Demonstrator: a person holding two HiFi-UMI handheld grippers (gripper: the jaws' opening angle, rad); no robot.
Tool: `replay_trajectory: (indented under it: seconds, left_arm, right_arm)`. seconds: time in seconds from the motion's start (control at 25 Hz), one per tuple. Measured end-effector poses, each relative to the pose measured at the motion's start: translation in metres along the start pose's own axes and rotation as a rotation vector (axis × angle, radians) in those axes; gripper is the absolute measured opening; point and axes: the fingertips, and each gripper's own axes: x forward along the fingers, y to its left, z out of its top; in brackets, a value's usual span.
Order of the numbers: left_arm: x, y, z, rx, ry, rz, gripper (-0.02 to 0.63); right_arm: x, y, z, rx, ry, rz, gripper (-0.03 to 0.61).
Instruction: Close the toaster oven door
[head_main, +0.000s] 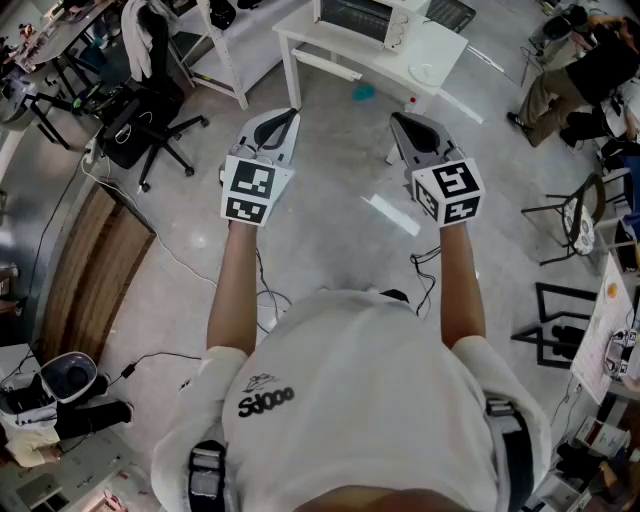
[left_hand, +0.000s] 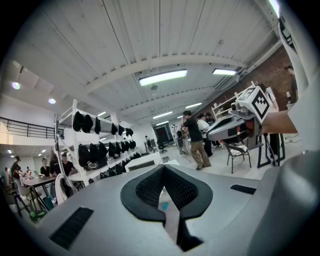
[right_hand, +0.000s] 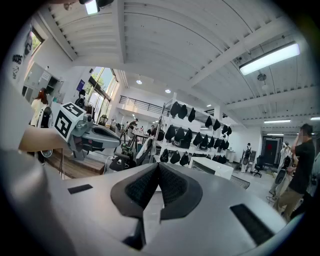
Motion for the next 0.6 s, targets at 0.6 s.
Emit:
replay_trajectory:
  seconds: [0.6]
  left_arm:
    - [-0.006,0.035,-0.03,-0.028,0.017,0.005,0.018]
  right_arm:
    - [0.026,0.012,0.0,0.051,-0.04,-0.016,0.009]
